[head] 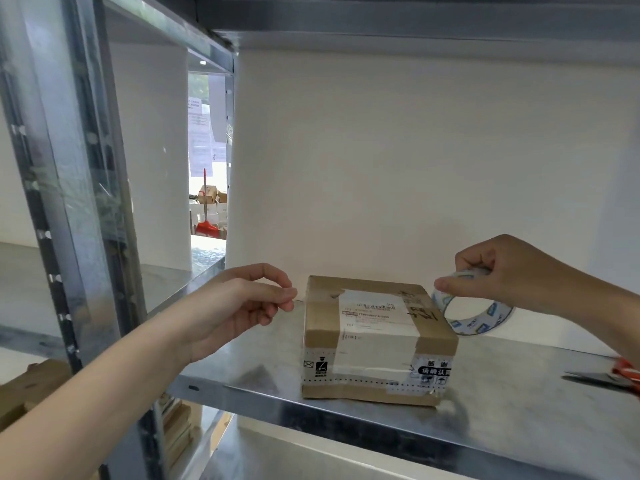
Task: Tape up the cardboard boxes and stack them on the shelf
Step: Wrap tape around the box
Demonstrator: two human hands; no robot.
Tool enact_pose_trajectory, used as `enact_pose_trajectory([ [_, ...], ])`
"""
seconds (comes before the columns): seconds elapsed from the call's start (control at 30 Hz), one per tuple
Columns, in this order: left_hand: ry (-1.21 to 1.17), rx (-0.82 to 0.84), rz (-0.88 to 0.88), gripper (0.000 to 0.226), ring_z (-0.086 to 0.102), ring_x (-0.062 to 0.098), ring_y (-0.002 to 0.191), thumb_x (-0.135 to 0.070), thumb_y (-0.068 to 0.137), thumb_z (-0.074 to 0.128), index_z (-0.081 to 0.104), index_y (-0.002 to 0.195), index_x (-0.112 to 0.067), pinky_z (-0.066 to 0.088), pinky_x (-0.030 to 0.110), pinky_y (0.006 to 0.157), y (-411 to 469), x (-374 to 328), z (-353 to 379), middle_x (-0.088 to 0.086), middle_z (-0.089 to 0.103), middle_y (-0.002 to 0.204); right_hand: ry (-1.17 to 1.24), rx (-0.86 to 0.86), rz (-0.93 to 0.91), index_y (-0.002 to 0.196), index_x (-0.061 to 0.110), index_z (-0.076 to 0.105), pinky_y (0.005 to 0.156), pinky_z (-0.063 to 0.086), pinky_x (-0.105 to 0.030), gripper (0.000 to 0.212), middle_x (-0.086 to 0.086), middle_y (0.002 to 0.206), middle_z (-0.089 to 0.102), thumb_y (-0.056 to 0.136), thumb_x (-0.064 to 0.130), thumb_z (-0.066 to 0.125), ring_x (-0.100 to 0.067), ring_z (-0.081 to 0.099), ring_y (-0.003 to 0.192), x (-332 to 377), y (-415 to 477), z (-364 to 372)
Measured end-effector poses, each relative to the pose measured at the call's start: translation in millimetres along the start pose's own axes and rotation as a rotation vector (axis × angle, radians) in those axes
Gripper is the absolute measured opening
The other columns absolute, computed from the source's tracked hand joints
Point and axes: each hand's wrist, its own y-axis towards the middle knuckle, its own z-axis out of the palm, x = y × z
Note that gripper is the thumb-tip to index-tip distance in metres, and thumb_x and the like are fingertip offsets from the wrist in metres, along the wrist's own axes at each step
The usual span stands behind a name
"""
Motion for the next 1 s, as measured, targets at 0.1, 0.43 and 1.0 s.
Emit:
enact_pose_trajectory([
  [0.1, -0.130, 0.004, -0.057, 0.018, 0.051, 0.014, 0.059, 0.000, 0.071, 0.079, 0.066, 0.081, -0.009, 0.046, 0.018, 0.050, 2, 14, 1, 0.011, 0.063, 0.072, -0.020, 0.013, 0.033, 0.058, 0.004, 0.040, 0.049, 0.019, -0.020, 0.057, 0.001, 0.053, 0.028, 0.078, 0.039, 0.080, -0.012, 0.026, 0.049, -9, -1, 11],
  [0.43, 0.107, -0.098, 0.101, 0.026, 0.053, 0.019, 0.077, -0.025, 0.068, 0.084, 0.063, 0.070, -0.010, 0.040, 0.030, 0.071, 3, 29, 13, 0.012, 0.065, 0.080, 0.055, -0.083, 0.036, 0.055, 0.013, 0.035, 0.047, 0.017, -0.020, 0.054, 0.006, 0.050, 0.026, 0.085, 0.036, 0.074, -0.012, 0.023, 0.049, -19, -12, 42],
  [1.0, 1.176, -0.470, 0.289, 0.040, 0.066, 0.013, 0.095, -0.029, 0.101, 0.045, 0.053, 0.139, -0.034, 0.052, 0.029, 0.085, -24, -15, 31, -0.008, 0.067, 0.117, -0.033, -0.265, 0.079, 0.060, 0.017, 0.040, 0.053, 0.020, -0.030, 0.050, 0.003, 0.053, 0.033, 0.090, 0.051, 0.060, -0.009, 0.028, 0.046, -14, -35, 61],
])
